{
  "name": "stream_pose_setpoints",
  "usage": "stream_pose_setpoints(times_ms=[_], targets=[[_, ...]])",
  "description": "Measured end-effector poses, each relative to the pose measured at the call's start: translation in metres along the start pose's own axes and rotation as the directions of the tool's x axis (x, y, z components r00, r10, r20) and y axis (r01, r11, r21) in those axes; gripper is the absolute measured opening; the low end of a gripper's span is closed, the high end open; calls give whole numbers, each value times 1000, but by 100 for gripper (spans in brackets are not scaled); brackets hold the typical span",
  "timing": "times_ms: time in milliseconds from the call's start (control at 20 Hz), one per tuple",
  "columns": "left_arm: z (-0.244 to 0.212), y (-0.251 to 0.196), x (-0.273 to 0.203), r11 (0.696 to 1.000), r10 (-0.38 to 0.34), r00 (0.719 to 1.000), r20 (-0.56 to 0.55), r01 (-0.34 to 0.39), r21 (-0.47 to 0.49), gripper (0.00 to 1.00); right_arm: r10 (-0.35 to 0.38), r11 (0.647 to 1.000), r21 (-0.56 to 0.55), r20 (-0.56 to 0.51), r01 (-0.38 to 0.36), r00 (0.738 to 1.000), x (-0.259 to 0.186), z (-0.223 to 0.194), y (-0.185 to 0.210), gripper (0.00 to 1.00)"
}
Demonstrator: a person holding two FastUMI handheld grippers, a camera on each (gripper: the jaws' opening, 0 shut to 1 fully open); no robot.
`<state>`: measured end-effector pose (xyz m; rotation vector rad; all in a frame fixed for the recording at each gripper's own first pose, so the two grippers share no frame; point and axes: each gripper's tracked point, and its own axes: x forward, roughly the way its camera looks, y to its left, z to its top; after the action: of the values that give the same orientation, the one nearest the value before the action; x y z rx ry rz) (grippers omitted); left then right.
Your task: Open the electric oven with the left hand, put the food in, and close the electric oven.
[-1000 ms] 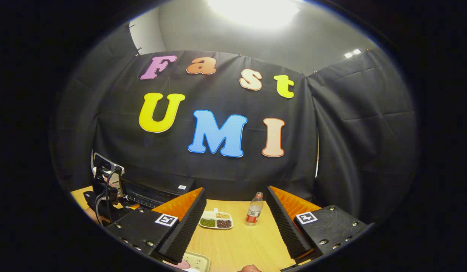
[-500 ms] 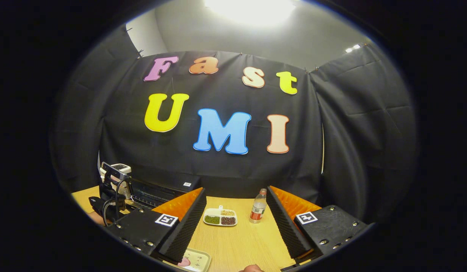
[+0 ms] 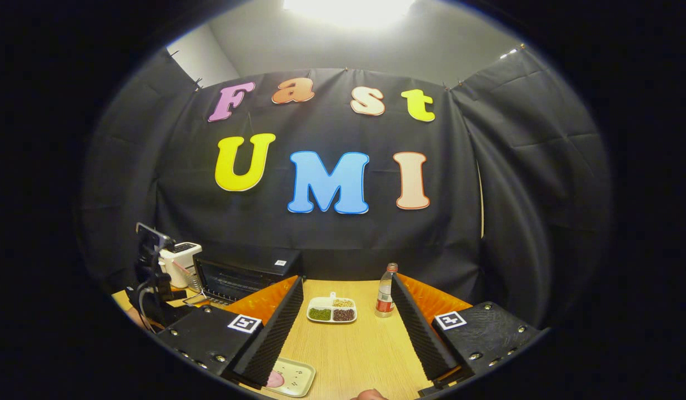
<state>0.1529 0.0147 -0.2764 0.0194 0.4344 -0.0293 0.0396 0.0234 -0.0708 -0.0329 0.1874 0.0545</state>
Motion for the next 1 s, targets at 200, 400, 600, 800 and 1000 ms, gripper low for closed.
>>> stream_pose_setpoints(times_ms=[200, 400, 600, 800, 1000], targets=[[56, 11, -46, 1000, 24, 991, 128, -21, -20, 92, 46, 999, 32, -67, -44, 997, 5, -19, 4, 98], [97, 27, -92, 998, 58, 974, 221, -51, -37, 100, 119, 991, 76, -153, -108, 981, 12, -43, 18, 98], [130, 41, -133, 995, 92, 950, 297, -76, -65, 100, 207, 974, 146, -261, -174, 943, 17, -76, 34, 98], [137, 51, -152, 991, 124, 938, 323, -104, -80, 100, 304, 944, 252, -408, -214, 861, 19, -122, 49, 98], [130, 63, -170, 988, 154, 935, 320, -140, -67, 100, 383, 908, 367, -532, -202, 755, 17, -165, 61, 98]])
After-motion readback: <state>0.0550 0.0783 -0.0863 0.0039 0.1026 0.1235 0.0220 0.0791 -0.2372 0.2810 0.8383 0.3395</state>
